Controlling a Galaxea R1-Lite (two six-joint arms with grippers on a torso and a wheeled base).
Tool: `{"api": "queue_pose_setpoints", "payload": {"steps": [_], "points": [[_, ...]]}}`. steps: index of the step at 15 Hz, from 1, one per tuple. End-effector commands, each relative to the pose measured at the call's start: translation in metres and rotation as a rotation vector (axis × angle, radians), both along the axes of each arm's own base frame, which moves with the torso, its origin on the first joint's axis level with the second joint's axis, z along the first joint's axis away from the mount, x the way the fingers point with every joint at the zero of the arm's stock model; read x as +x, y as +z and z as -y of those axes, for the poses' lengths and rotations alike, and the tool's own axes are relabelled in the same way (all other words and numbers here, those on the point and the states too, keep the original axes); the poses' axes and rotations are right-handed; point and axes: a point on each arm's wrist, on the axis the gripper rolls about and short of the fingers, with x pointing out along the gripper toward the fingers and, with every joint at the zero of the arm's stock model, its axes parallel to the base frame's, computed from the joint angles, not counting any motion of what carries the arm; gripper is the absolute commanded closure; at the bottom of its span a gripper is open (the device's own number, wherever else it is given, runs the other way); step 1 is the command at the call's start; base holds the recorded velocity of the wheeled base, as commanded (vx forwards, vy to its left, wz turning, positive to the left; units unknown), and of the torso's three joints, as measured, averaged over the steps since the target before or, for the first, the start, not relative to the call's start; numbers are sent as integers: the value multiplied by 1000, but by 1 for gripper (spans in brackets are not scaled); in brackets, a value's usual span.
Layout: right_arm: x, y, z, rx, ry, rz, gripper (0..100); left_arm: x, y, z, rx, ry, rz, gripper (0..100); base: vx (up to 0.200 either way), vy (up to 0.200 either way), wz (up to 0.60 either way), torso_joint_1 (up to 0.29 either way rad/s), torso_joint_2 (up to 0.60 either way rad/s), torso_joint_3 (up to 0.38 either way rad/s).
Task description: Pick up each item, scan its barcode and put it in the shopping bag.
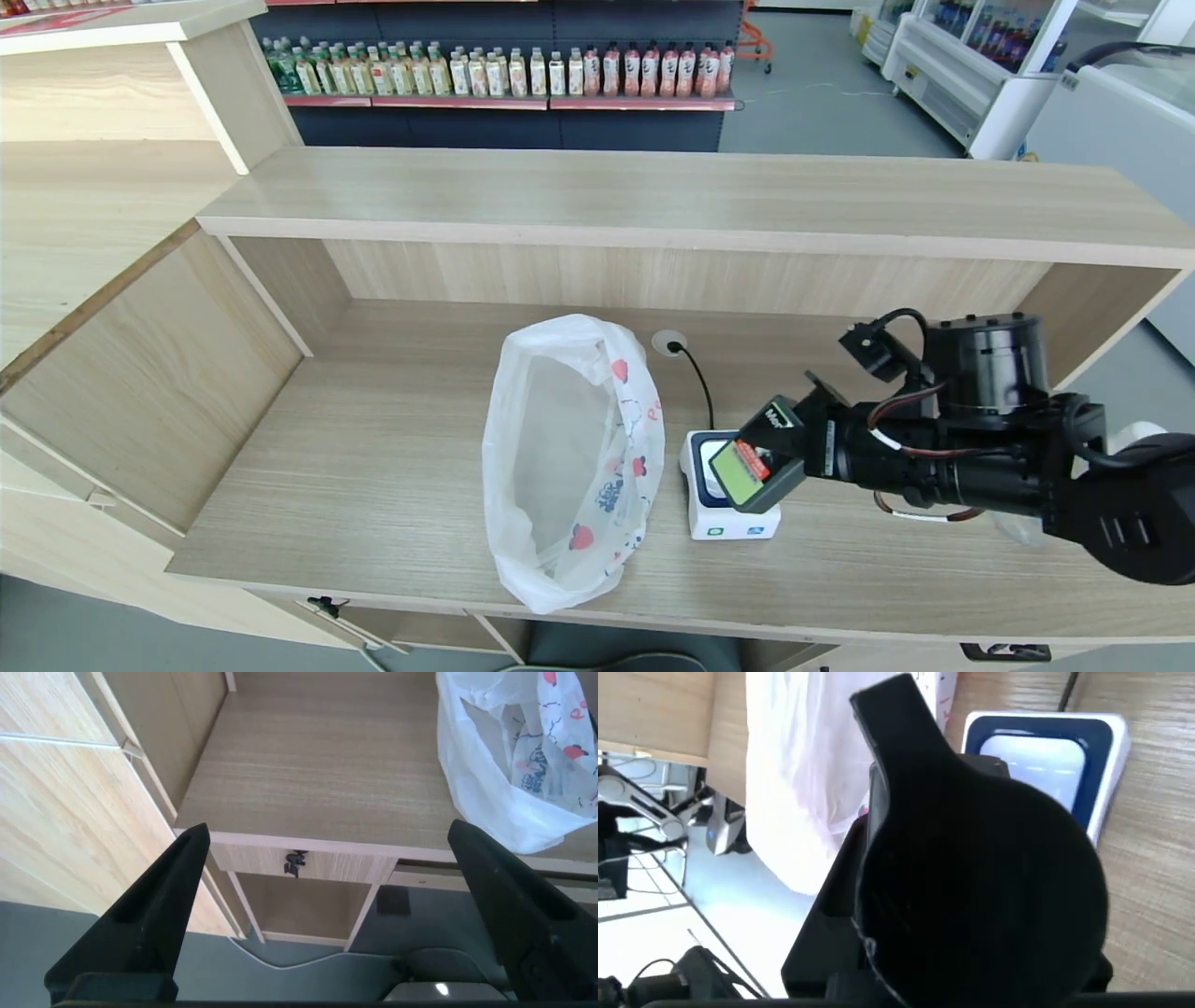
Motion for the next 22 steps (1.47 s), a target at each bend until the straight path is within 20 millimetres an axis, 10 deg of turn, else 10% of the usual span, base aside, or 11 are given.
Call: {"api": "queue_pose_setpoints", "payload": {"steps": [1,8,17,22], "points": [[23,-28,-25,-38,44,-15,100,0,0,0,-1,1,0,0,0,0,0,0,0,0],[51,-64,-39,-129,105,79,100,0,0,0,1,1,0,0,0,0,0,0,0,0],[42,-13,-35,-68,93,209,100,0,0,0,1,1,0,0,0,0,0,0,0,0],[40,-26,-27,-167,-1,168,100,0,0,0,1,1,0,0,0,0,0,0,0,0]]}}
